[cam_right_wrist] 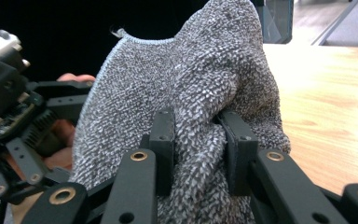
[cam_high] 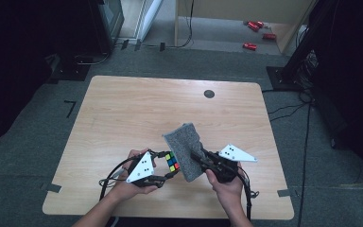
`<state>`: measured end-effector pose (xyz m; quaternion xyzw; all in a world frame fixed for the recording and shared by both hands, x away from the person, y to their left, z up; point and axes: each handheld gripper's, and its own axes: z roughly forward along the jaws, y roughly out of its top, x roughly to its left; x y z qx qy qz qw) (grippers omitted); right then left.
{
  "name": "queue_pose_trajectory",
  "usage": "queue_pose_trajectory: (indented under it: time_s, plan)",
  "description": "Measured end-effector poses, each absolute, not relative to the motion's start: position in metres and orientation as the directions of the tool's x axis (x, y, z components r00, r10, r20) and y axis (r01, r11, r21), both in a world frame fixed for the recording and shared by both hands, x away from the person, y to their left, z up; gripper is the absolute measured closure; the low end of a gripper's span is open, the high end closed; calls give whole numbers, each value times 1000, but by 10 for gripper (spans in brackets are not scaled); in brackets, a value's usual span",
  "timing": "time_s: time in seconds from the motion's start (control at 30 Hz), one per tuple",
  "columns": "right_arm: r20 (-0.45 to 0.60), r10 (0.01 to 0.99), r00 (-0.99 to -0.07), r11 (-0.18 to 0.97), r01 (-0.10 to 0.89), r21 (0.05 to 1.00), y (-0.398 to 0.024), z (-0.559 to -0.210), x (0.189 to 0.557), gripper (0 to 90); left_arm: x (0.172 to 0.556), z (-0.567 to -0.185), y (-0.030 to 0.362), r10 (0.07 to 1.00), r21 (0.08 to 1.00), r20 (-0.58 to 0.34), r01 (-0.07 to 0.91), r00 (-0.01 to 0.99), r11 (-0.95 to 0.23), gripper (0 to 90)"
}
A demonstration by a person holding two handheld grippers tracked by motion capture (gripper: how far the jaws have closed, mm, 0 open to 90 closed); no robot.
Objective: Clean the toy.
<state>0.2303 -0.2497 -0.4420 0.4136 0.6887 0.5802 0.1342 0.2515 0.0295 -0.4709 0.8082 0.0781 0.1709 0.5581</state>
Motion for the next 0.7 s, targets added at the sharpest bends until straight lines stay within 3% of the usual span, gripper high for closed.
queue_pose_trajectory:
  time_s: [0.13,0.37,0.7]
  plan:
    - [299,736,-608,-20,421,907,-252,-443,231,704,253,-472,29,324,926,187,-57,927,-373,353]
    - [256,706,-660,1,364,932,-242,-434,223,699,252,-473,28,327,922,190,-54,926,-383,353]
    - [292,741,-605,-11,424,906,-251,-443,231,699,253,-472,29,329,926,188,-55,925,-374,353]
